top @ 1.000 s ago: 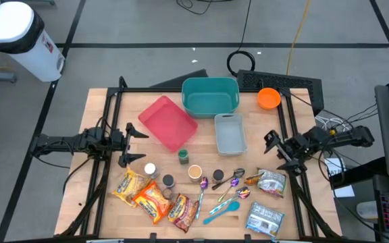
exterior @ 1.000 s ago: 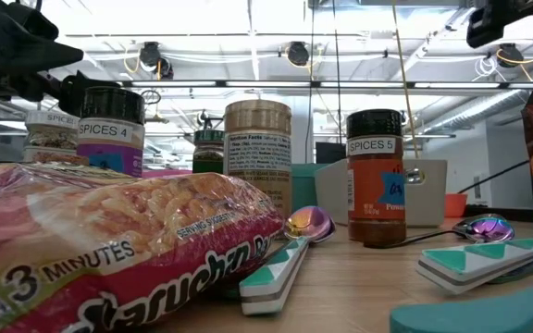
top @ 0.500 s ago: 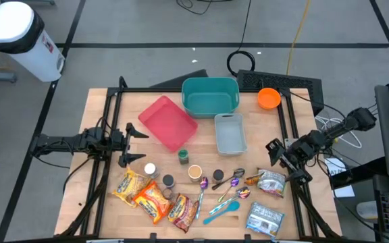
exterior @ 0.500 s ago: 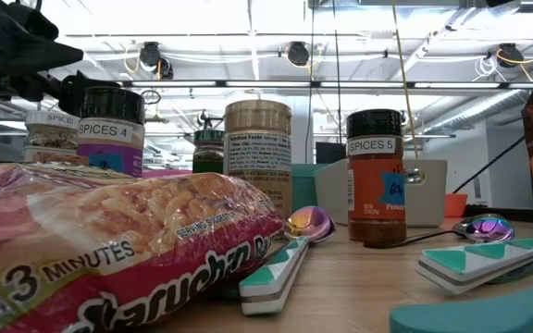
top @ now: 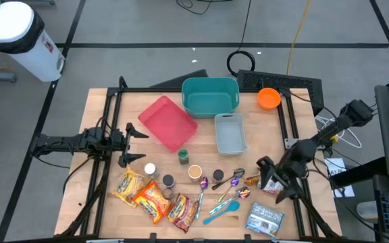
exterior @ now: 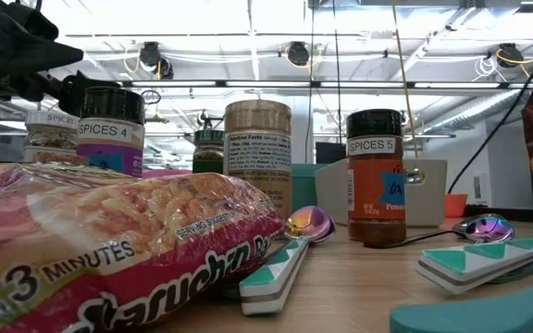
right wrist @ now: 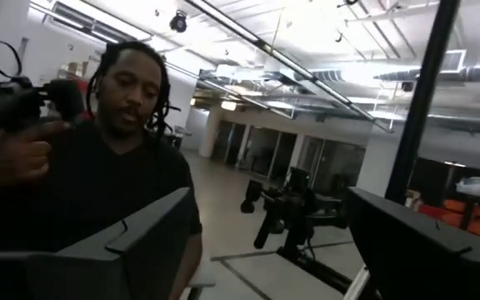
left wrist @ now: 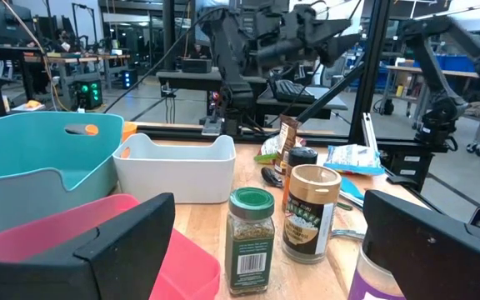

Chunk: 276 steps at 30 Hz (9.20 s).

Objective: Pick & Place Food Item
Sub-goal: Put the orange spice pack into the gray bin, then put the orange spice bottle into the gray bin

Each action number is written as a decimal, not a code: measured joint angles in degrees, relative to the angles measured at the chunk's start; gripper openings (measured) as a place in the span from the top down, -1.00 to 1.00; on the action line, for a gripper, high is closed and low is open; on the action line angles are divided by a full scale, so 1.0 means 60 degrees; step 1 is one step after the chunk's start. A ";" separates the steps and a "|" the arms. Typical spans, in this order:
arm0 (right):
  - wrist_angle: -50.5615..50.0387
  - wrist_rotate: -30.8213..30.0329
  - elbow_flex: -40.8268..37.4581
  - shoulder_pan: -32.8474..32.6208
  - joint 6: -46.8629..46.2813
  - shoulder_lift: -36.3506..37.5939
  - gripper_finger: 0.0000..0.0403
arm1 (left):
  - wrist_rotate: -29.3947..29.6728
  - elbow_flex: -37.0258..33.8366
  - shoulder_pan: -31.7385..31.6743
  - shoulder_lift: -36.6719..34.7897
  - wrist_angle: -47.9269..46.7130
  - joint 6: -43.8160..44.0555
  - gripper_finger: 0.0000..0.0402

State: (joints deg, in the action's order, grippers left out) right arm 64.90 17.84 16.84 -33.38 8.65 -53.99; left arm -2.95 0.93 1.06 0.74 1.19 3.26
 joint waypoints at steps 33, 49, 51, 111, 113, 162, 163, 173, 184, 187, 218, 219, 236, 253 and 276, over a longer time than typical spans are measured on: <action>-1.2295 -0.8232 0.4163 -0.2232 -0.2942 -0.1101 -0.40 | 0.0001 -0.0001 0.0000 -0.0001 -0.0007 0.0001 -0.98; -1.3623 -0.8247 0.3037 -0.3021 -0.4574 0.0313 -0.02 | 0.0001 0.0000 0.0000 0.0002 -0.0007 -0.0002 -0.98; -1.3707 -0.8225 0.2871 -0.3021 -0.4843 0.0620 0.01 | 0.0001 -0.0001 -0.0002 0.0001 -0.0007 -0.0002 -0.98; -1.2787 -0.8005 0.0313 -0.3014 -0.5513 0.4503 0.99 | 0.0001 0.0001 -0.0002 0.0000 -0.0009 -0.0002 -0.98; -1.2284 -0.8006 0.0313 -0.3014 -0.4945 0.4530 1.00 | 0.0001 -0.0001 -0.0001 0.0000 -0.0007 -0.0002 -0.98; -0.8509 -0.9930 0.2149 0.5083 -0.2857 0.1006 1.00 | 0.0001 0.0000 -0.0003 0.0001 -0.0007 0.0001 -0.98; -0.8868 -0.9924 0.2359 0.5126 -0.2932 0.0814 1.00 | 0.0001 -0.0001 0.0000 -0.0001 -0.0008 0.0001 -0.98; -0.9434 -0.7608 0.3078 0.5913 -0.3390 -0.0812 1.00 | 0.0001 -0.0001 0.0000 0.0002 -0.0007 0.0001 -0.98; -1.1227 -0.7497 0.3078 0.6330 -0.4666 -0.0733 1.00 | 0.0001 0.0001 0.0000 -0.0001 -0.0008 -0.0001 -0.98; -1.1709 -0.7822 0.3078 0.6327 -0.5288 -0.0723 1.00 | 0.0001 0.0003 -0.0004 -0.0001 -0.0011 -0.0001 -0.98; -1.2491 -0.9700 0.2499 0.6748 -0.6540 -0.0936 1.00 | 0.0001 -0.0001 -0.0003 -0.0001 -0.0007 -0.0002 -0.98; -1.2486 -0.9697 0.2499 0.6762 -0.6493 -0.0969 1.00 | 0.0001 -0.0001 0.0000 0.0002 -0.0007 0.0001 -0.98; -1.2074 -0.9403 0.2495 0.6880 -0.5468 -0.1775 0.99 | 0.0001 0.0001 -0.0004 0.0000 -0.0004 -0.0001 -0.98; -1.2070 -0.9423 0.2495 0.6878 -0.4962 -0.1673 0.34 | 0.0000 0.0002 -0.0002 0.0000 -0.0004 0.0000 -0.98; -1.1824 -0.9215 0.2495 0.5800 -0.4678 0.0133 0.07 | -0.0001 0.0001 -0.0002 0.0001 -0.0004 0.0001 -0.98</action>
State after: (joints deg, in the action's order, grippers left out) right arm -6.05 -37.45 31.81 1.42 -19.42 -53.19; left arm -2.95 0.94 1.05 0.74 1.17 3.27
